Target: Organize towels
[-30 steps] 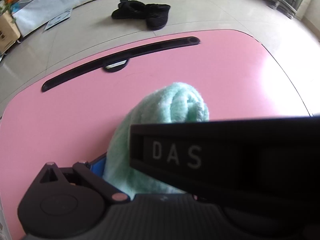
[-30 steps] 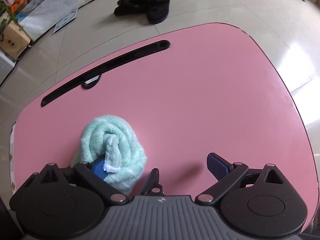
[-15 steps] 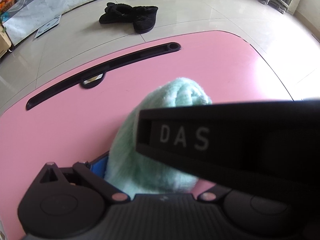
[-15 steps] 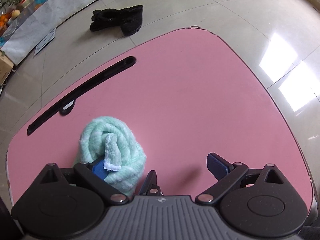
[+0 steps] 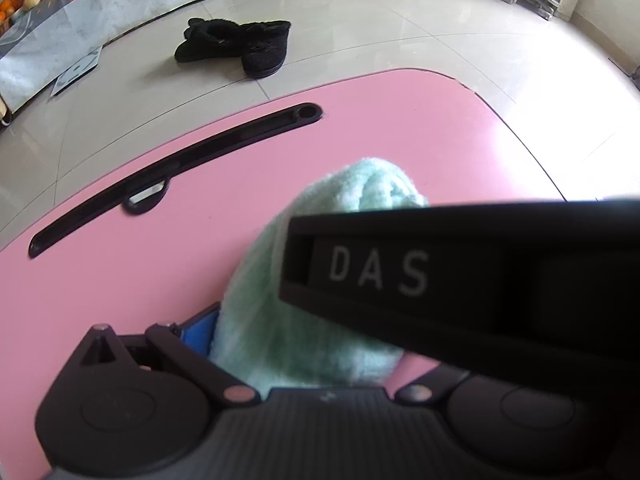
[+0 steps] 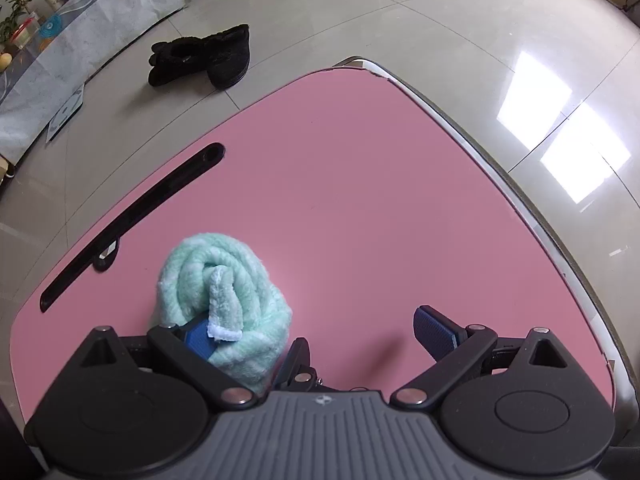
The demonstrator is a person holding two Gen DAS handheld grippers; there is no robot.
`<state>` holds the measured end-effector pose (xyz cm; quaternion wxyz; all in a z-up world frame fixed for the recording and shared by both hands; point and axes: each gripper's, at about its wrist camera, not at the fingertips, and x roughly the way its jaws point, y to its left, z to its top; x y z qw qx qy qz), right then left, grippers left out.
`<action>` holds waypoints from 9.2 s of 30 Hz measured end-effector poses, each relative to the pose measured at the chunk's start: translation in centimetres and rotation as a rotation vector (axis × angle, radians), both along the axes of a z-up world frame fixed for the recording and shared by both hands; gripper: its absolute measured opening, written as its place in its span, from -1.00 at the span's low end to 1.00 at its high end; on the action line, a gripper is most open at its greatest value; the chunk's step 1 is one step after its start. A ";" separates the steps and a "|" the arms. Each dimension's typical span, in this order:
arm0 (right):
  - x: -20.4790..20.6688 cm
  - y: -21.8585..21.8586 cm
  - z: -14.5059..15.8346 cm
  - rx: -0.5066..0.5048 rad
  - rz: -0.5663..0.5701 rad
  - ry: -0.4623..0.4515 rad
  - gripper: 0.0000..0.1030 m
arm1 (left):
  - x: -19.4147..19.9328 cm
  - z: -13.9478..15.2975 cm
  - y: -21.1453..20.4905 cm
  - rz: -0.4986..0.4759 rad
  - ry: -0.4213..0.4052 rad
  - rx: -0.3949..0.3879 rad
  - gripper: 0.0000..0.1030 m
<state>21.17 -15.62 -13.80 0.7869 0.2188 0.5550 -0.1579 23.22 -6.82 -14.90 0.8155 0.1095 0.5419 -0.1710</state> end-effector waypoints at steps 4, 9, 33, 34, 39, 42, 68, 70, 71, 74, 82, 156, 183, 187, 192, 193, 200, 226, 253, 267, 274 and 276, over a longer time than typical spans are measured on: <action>0.1 -0.7 0.0 0.000 -0.007 -0.005 0.89 | 0.2 0.0 -0.9 -0.017 -0.007 -0.003 1.00; 0.0 -1.7 0.0 -0.005 -0.027 -0.012 0.89 | 0.5 -0.1 -2.1 -0.036 -0.014 -0.006 1.00; -0.7 -5.2 0.0 -0.021 -0.176 -0.015 0.89 | 1.1 -0.3 -5.8 -0.113 -0.033 -0.017 1.00; -0.8 -5.3 0.0 -0.022 -0.179 -0.016 0.89 | 1.1 -0.3 -6.0 -0.115 -0.034 -0.018 1.00; -0.8 -5.8 0.1 -0.024 -0.198 -0.017 0.89 | 1.2 -0.3 -6.6 -0.124 -0.038 -0.020 1.00; -0.8 -6.1 0.0 -0.026 -0.210 -0.018 0.89 | 1.3 -0.3 -7.1 -0.128 -0.039 -0.022 1.00; 0.3 -4.6 -0.2 -0.004 -0.160 -0.033 0.89 | 1.8 -0.2 -4.4 -0.063 -0.028 -0.015 1.00; 0.3 -4.1 -0.2 0.001 -0.150 -0.031 0.88 | 1.8 -0.3 -3.9 -0.057 -0.026 -0.013 1.00; 0.4 -3.9 -0.2 0.003 -0.145 -0.030 0.89 | 1.8 -0.2 -3.7 -0.053 -0.024 -0.013 1.00; 0.4 -3.3 -0.3 0.008 -0.129 -0.028 0.88 | 1.7 -0.2 -3.0 -0.042 -0.022 -0.011 1.00; 0.6 -1.3 -0.4 0.025 -0.072 -0.024 0.88 | 1.3 0.0 -0.6 0.000 -0.011 -0.005 1.00; 1.6 17.0 -0.5 0.052 0.330 -0.040 0.88 | -1.9 0.6 18.2 0.312 0.032 0.012 1.00; 1.4 21.3 -0.5 0.059 0.414 -0.047 0.88 | -3.0 0.6 22.8 0.436 0.042 0.015 1.00; 1.3 22.3 -0.5 0.063 0.431 -0.048 0.88 | -3.3 0.6 23.8 0.464 0.043 0.015 1.00; 1.3 23.6 -0.6 0.068 0.466 -0.052 0.88 | -3.8 0.6 25.0 0.495 0.026 0.011 1.00; 1.3 23.8 -0.6 0.067 0.473 -0.054 0.88 | -4.0 0.6 25.2 0.499 0.019 0.010 1.00; 1.3 24.7 -0.5 0.049 0.509 -0.077 0.88 | -3.8 0.7 25.5 0.529 0.015 0.010 1.00; 0.0 21.1 -0.3 0.028 0.525 -0.082 0.88 | -5.8 0.8 21.1 0.518 0.018 0.012 1.00; -4.1 16.6 -0.5 0.059 0.520 -0.030 0.88 | -9.7 0.9 17.1 0.471 -0.011 0.004 1.00; -2.1 14.8 -0.5 0.047 0.451 -0.066 0.88 | -6.7 0.7 15.2 0.441 -0.066 -0.006 1.00; -0.9 13.0 -0.5 0.038 0.397 -0.084 0.88 | -4.9 0.5 13.2 0.390 -0.097 -0.013 1.00; -0.6 12.4 -0.5 0.036 0.376 -0.090 0.88 | -4.3 0.5 12.6 0.375 -0.104 -0.016 1.00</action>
